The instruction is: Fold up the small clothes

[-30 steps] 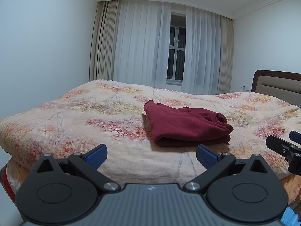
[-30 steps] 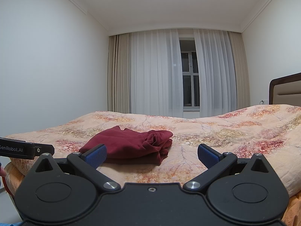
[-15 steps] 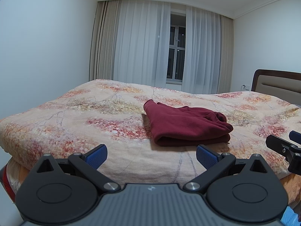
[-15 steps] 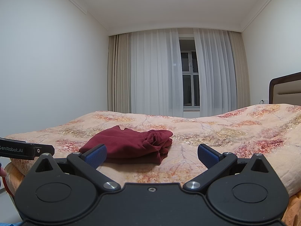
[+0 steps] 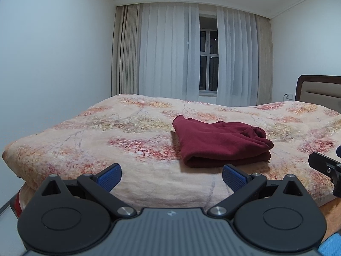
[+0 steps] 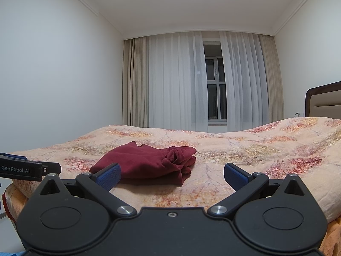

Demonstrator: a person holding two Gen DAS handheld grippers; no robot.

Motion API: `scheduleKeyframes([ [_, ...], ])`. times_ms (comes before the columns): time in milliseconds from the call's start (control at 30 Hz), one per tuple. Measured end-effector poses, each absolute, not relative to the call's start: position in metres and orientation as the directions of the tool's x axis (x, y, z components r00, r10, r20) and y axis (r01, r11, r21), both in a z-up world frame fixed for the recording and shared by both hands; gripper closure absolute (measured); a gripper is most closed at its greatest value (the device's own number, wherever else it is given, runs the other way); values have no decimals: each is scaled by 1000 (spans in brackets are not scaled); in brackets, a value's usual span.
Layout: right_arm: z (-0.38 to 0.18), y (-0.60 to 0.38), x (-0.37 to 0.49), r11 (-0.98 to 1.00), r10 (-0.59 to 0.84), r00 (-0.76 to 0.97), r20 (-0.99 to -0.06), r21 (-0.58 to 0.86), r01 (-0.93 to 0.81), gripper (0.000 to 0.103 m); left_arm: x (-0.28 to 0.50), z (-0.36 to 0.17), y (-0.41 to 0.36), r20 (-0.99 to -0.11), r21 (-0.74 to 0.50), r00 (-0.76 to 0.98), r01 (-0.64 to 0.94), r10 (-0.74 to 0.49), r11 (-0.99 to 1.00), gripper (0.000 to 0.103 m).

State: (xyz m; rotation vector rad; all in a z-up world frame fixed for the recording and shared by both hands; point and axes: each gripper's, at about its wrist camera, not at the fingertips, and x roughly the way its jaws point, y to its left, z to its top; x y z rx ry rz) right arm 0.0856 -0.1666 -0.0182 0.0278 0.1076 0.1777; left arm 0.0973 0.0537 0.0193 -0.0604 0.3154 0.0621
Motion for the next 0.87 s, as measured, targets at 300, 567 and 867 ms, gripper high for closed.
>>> scheduleKeyframes([
  [300, -19, -165, 85, 984, 179, 978, -106, 38, -176, 1, 99, 19, 54, -310, -35, 948, -83, 68, 996, 0],
  [567, -20, -166, 86, 983, 181, 977, -109, 41, -178, 1, 100, 18, 54, -321, -30, 944, -89, 75, 996, 0],
  [867, -22, -166, 86, 983, 182, 977, -114, 43, -178, 1, 102, 16, 56, -334, -35, 940, -86, 70, 996, 0],
])
